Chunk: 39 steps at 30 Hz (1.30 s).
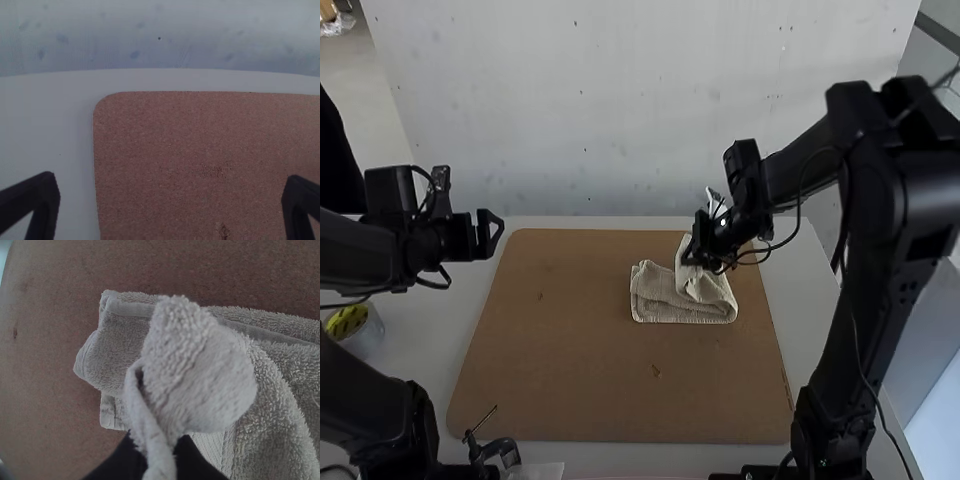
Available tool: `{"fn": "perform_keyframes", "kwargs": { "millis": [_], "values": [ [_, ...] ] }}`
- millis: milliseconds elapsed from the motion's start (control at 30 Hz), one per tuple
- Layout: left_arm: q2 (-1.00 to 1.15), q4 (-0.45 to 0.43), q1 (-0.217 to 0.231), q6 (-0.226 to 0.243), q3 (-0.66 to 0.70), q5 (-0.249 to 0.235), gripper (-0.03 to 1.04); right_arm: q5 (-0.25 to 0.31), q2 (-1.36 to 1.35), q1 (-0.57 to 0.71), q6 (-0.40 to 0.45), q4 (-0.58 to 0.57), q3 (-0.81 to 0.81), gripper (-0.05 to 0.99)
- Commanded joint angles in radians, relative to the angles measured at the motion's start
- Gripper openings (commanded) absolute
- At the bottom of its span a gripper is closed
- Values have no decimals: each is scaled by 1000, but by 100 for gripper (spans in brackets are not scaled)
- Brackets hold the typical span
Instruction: Fold the towel.
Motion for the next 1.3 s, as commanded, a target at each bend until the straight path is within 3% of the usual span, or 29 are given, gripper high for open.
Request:
{"fn": "perform_keyframes", "kwargs": {
  "millis": [0, 400, 733, 767, 833, 900, 1000, 1100, 1267],
  "values": [
    [-5, 15, 9, -7, -8, 20, 101, 8, 49, 37, 30, 22, 54, 2],
    [-1, 32, 15, -9, -18, 26, 101, 28, 172, 135, 74, 28, 166, 3],
    [26, 57, 39, -7, -25, 42, 101, 55, 217, 193, 82, 41, 166, 5],
    [26, 57, 39, -7, -26, 40, 101, 55, 224, 193, 81, 45, 163, 12],
    [26, 57, 41, -7, -26, 42, 101, 58, 230, 196, 79, 55, 158, 43],
    [26, 57, 42, -6, -26, 42, 101, 58, 234, 199, 78, 61, 155, 48],
    [29, 57, 44, -6, -28, 43, 101, 58, 232, 201, 71, 66, 157, 79],
    [31, 58, 44, -6, -28, 45, 101, 57, 207, 204, 71, 66, 160, 95],
    [37, 71, 44, -6, -29, 45, 101, 60, 134, 213, 76, 29, 190, 97]
  ]
}}
